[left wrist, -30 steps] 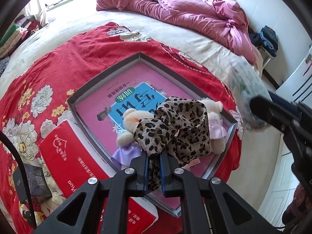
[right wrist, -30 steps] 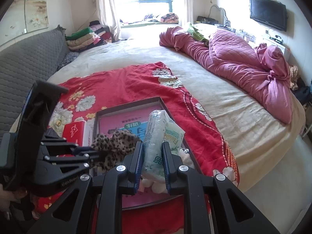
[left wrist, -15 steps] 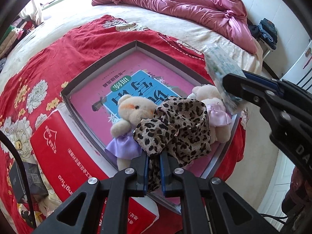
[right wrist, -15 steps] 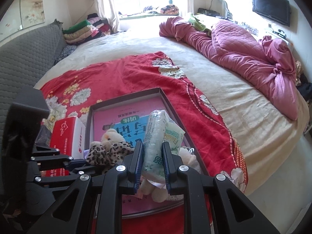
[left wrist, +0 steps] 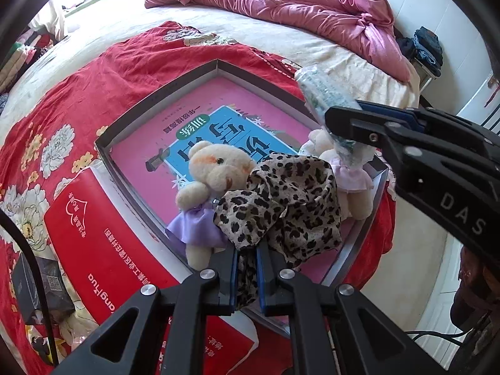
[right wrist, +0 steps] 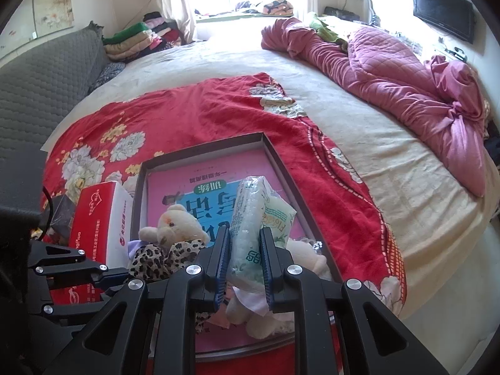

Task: Organize soft objects
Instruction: 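Carry scrunchie with left tool while right tool carries tissue packet over tray, then release scrunchie into tray with left tool while right tool releases tissue packet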

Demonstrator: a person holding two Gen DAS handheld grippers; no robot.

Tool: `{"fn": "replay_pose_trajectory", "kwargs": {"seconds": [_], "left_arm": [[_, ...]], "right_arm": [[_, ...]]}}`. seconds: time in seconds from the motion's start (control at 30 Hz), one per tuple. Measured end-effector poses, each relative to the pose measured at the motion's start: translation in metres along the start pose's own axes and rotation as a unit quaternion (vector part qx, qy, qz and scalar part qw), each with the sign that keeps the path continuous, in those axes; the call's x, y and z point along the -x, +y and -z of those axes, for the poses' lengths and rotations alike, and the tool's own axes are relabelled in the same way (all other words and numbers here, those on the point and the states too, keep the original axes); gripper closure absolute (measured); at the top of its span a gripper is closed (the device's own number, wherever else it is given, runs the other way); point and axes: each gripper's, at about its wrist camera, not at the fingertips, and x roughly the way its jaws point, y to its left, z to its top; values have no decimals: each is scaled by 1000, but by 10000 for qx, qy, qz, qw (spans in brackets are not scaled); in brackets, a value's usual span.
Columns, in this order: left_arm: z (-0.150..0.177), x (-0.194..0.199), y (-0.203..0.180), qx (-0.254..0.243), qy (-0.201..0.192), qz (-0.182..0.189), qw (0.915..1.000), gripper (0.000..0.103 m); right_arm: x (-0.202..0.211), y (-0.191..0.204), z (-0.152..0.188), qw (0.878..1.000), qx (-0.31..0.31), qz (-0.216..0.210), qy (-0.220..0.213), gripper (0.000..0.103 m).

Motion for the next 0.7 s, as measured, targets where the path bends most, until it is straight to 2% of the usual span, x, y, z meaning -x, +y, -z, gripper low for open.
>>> {"fn": "replay_pose_trajectory", "kwargs": {"seconds": [0.7], "left_arm": [[3, -2, 8, 54, 18, 3, 10000, 93]], "right_arm": [[-43, 8, 5, 9976, -190, -396, 540, 81]]}}
